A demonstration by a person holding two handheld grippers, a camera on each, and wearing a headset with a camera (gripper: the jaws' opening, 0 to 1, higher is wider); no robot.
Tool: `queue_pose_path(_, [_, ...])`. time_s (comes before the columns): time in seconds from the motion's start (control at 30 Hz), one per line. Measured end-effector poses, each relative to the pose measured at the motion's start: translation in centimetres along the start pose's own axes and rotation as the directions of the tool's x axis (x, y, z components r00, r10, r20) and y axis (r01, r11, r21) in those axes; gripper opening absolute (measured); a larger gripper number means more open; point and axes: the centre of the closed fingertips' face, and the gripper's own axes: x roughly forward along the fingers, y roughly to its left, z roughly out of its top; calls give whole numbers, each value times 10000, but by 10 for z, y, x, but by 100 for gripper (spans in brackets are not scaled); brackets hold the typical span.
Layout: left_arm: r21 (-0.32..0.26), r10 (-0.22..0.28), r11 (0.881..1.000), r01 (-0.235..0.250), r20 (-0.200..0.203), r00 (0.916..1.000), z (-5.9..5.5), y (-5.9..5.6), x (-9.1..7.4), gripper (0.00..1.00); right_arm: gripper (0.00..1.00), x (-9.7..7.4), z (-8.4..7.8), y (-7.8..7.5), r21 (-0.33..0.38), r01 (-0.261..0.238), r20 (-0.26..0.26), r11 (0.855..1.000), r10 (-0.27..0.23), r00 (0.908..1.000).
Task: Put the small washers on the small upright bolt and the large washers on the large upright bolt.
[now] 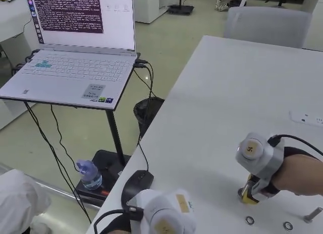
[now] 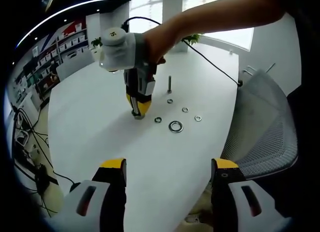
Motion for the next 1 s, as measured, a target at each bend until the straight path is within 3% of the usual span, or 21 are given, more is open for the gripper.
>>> queue_pose_path(0.33, [68, -4, 10000, 4, 60, 10000, 2, -2, 1, 69, 29, -11, 2, -2, -60, 64, 268, 10000, -63, 9996])
queue_pose_path(1.0, [269, 39, 9996, -41, 71, 10000, 9, -3, -2, 68, 29, -60, 8, 9, -593, 559, 1148, 9967, -488, 9922])
